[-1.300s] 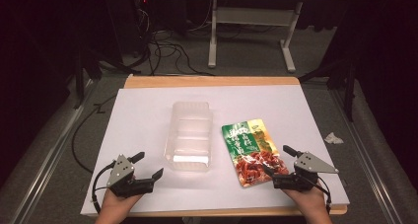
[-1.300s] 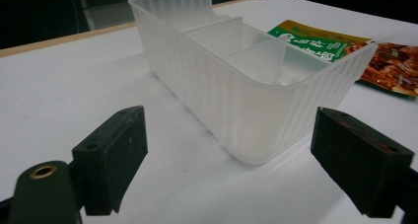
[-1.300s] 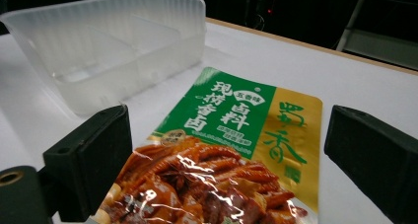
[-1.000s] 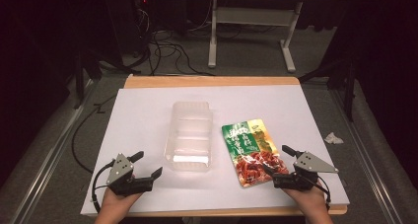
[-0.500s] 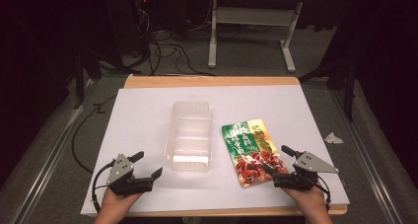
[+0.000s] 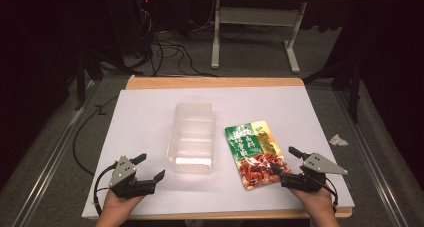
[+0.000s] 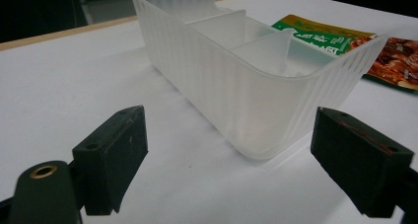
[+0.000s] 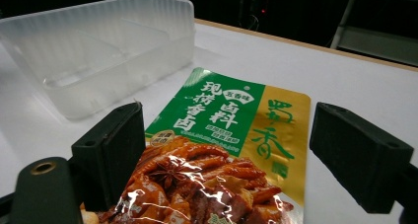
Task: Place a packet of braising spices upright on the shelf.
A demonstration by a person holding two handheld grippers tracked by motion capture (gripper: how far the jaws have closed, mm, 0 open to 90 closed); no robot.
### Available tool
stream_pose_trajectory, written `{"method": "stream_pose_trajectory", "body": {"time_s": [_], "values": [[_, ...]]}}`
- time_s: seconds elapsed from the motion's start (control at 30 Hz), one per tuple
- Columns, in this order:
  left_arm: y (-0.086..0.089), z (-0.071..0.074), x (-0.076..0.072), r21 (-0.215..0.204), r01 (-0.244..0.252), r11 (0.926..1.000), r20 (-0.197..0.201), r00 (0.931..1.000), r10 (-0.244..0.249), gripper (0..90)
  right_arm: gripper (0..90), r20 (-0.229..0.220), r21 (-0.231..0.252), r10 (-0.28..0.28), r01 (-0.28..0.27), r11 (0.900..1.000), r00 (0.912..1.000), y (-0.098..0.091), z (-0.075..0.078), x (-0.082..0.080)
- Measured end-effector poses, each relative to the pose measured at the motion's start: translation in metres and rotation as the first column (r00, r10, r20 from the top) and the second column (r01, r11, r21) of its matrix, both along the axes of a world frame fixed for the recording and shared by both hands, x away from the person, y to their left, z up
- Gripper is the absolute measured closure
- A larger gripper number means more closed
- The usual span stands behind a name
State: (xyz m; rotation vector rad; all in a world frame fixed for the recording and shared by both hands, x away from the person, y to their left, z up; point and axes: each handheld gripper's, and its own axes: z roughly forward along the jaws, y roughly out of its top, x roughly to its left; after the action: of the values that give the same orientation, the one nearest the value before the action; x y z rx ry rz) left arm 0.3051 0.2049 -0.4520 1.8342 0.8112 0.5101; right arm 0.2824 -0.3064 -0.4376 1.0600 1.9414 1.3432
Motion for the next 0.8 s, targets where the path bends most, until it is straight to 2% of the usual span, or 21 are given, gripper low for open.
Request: {"method": "stream_pose_trajectory", "body": {"time_s": [0.23,0.43,0.53,0.6,0.67,0.8], "values": [[0.0,0.0,0.0,-0.004,0.0,1.0,0.001,1.0,0.0,15.0,16.3,-0.059,0.012,-0.067,0.067,0.9977,0.9961,-0.016,0.0,0.004],[0.002,0.001,0.0,-0.001,-0.003,1.0,0.004,1.0,0.003,15.0,20.7,-0.118,0.045,-0.134,0.14,0.9891,0.9839,-0.038,-0.001,0.006],[0.002,0.001,0.0,-0.001,-0.004,1.0,0.004,1.0,0.004,15.0,26.9,-0.153,0.059,-0.147,0.158,0.9857,0.9772,-0.049,-0.002,0.007],[0.002,0.001,0.0,0.001,-0.005,1.0,0.004,1.0,0.005,15.0,29.6,-0.187,0.069,-0.149,0.165,0.9839,0.9709,-0.054,-0.005,0.007],[0.003,0.001,0.0,0.001,-0.005,1.0,0.004,1.0,0.005,15.0,33.2,-0.239,0.078,-0.141,0.164,0.9834,0.9606,-0.057,-0.009,0.009],[0.003,0.001,0.0,0.003,-0.005,1.0,0.005,1.0,0.005,15.0,37.6,-0.334,0.093,-0.114,0.153,0.9838,0.9358,-0.056,-0.018,0.014]]}}
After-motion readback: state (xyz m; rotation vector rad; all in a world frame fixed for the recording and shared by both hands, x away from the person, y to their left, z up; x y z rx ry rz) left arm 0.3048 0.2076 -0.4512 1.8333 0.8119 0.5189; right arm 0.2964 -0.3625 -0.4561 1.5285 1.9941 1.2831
